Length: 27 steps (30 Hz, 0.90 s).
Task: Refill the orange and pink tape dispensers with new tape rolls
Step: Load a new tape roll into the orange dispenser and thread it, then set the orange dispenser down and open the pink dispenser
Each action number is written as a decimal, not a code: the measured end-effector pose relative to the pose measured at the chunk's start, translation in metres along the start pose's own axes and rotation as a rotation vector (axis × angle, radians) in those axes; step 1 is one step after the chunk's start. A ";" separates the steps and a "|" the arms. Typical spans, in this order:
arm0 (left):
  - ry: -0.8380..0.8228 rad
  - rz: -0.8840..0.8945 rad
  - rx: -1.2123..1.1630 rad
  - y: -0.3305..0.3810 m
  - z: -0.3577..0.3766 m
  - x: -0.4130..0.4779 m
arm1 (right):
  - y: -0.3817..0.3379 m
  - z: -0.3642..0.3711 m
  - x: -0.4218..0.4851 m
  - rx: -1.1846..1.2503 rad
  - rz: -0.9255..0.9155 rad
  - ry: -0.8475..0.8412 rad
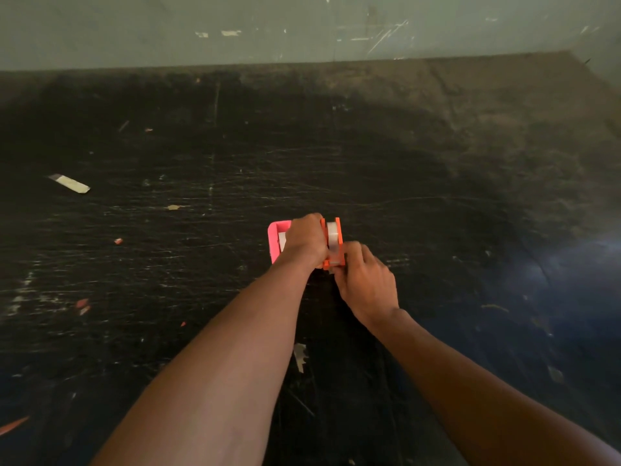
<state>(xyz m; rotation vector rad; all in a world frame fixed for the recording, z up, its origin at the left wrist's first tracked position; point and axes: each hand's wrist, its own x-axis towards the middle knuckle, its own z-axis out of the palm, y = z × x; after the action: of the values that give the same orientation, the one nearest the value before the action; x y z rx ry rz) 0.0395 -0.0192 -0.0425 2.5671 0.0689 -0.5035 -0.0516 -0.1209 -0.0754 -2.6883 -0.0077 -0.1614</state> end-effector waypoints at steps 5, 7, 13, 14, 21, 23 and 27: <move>-0.012 0.004 -0.005 -0.001 0.001 0.001 | 0.001 0.004 0.006 0.021 0.014 -0.069; -0.019 0.021 0.015 -0.003 -0.001 0.001 | 0.001 0.005 0.008 0.037 0.031 -0.100; -0.089 0.047 0.071 -0.005 -0.005 0.001 | 0.002 0.004 0.015 0.068 0.052 -0.164; -0.102 0.053 0.074 -0.006 -0.005 0.001 | 0.002 0.003 0.016 0.080 0.054 -0.170; -0.138 0.035 0.086 -0.002 -0.007 -0.001 | -0.002 -0.003 0.018 0.104 0.079 -0.181; -0.139 0.028 0.086 0.000 -0.007 -0.002 | -0.003 -0.003 0.017 0.105 0.090 -0.181; -0.162 0.045 0.119 -0.001 -0.012 -0.005 | -0.005 -0.004 0.017 0.121 0.129 -0.185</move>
<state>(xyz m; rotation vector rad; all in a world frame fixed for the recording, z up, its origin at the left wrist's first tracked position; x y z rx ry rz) 0.0389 -0.0119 -0.0316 2.6259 -0.0782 -0.7156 -0.0350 -0.1186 -0.0673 -2.5636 0.0962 0.1244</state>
